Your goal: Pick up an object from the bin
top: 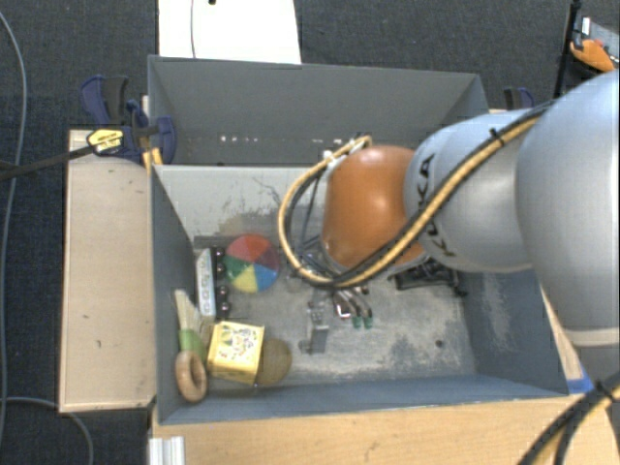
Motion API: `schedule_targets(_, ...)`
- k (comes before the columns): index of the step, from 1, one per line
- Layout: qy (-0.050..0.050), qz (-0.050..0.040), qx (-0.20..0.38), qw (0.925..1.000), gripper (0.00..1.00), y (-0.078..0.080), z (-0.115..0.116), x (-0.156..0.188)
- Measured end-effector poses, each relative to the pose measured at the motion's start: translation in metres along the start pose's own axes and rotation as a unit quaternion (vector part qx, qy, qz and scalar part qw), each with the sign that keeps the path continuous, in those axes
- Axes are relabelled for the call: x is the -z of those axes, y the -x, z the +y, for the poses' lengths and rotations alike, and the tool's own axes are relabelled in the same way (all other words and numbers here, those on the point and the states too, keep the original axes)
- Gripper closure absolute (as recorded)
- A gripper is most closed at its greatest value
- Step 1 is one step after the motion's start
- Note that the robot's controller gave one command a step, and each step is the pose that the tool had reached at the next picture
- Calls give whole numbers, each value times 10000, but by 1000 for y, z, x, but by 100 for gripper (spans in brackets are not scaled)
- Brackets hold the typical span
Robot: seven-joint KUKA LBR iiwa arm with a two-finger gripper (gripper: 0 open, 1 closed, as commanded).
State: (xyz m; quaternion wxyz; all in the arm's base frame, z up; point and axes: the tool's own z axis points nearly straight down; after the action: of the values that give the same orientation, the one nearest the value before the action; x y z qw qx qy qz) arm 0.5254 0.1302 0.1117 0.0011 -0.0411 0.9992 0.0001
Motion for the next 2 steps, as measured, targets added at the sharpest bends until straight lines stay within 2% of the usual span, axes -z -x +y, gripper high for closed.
schedule_targets(1, 6, 11, 916, 9958, 0, -10, 43, 6)
schedule_targets(2, 9, -12, 1050, 9945, 0, -28, 89, -12)
